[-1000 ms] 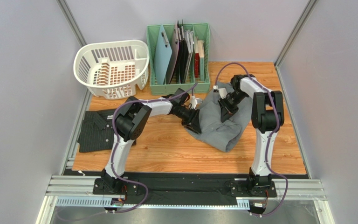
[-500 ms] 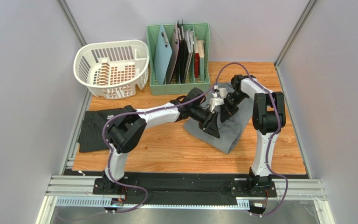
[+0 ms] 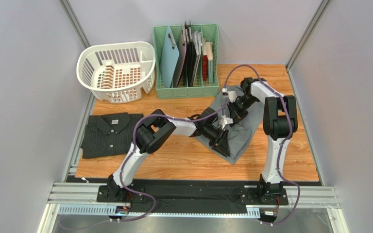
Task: Fold and stack the long sleeve shirts
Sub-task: Fold the shirt
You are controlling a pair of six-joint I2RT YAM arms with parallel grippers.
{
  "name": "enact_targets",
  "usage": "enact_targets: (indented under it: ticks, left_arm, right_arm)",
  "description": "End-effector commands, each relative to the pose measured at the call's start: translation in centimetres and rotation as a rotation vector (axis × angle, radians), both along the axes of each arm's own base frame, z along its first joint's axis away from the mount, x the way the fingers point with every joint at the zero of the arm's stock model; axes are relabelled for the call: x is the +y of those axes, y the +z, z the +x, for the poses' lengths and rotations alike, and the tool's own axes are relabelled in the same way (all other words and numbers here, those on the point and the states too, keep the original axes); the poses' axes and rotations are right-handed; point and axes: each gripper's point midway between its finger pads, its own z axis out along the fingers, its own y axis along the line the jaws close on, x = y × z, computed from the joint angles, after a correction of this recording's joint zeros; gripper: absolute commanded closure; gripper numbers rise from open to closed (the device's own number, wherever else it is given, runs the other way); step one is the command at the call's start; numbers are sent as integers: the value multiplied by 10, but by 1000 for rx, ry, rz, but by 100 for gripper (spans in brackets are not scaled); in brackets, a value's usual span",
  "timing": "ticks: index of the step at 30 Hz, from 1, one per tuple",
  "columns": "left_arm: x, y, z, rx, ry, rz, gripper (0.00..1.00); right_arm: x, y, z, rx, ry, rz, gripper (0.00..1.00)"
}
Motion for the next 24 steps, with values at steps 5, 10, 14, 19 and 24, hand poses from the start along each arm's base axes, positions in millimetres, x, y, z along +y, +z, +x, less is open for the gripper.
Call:
enact_targets:
  ticks: [5,10,14,19,24]
  left_arm:
    - [-7,59,5,-215,9,-166,55]
    - [1,97,17,-234,53,-233,55]
    - [40,95,58,-331,134,-120,55]
    - [98,87,99,-392,189,3,56]
    - [129,95,81,-399,180,40,56]
  right_arm:
    - [5,16,13,-109,9,12,96]
    - [7,28,14,-143,46,28,95]
    - [4,32,13,-202,120,2,94]
    - [-10,1,-9,-194,246,-118,93]
    - [-42,-26,-43,-217,437,-228,93]
